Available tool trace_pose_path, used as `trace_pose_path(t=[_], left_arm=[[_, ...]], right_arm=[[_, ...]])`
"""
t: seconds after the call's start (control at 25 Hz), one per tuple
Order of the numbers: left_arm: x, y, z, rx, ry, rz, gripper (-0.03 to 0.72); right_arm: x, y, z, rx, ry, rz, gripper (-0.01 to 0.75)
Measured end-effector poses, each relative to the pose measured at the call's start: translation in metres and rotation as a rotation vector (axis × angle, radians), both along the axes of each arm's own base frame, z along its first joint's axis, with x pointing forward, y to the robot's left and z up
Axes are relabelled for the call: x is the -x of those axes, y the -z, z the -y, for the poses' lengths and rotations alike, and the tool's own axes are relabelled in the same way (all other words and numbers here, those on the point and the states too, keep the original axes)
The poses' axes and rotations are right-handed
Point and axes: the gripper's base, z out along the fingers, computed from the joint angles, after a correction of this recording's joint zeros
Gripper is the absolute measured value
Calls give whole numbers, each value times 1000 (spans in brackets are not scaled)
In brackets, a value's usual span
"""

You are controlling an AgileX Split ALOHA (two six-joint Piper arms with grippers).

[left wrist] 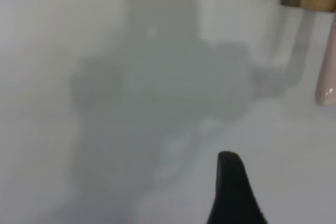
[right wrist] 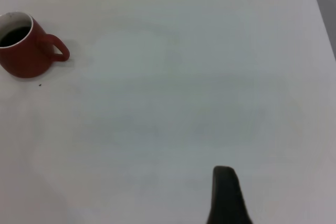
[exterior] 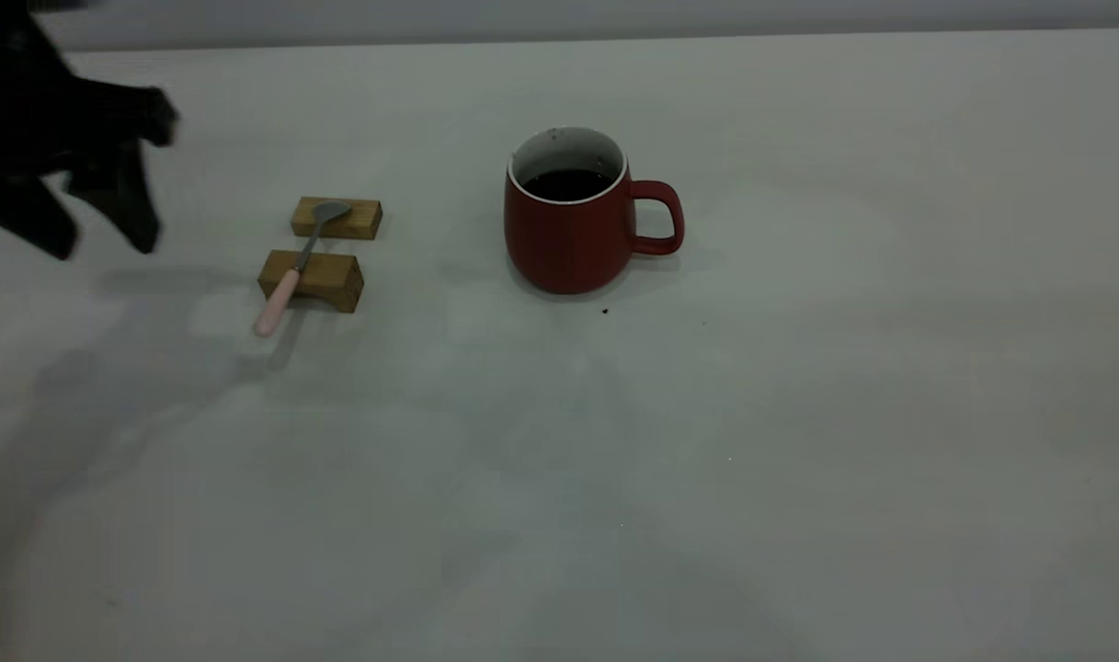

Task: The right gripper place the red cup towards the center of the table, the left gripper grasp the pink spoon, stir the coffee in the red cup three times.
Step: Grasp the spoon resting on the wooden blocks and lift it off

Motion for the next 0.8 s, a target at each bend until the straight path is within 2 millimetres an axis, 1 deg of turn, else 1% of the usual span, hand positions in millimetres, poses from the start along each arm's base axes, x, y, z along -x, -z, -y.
trace_pose_path(t=[0.16, 0.28, 0.64, 0.8], left_arm=[[-14, 18, 27, 0, 69, -16, 541], [-22, 27, 40, 5, 72, -20, 541], [-39, 49, 53, 12, 27, -36, 541], [-40, 54, 53, 6, 27, -60, 541]], right_arm=[[0, 0, 0, 0, 0, -1, 555], [0, 0, 0, 0, 0, -1, 555], [0, 0, 0, 0, 0, -1, 555], [0, 0, 0, 0, 0, -1, 555]])
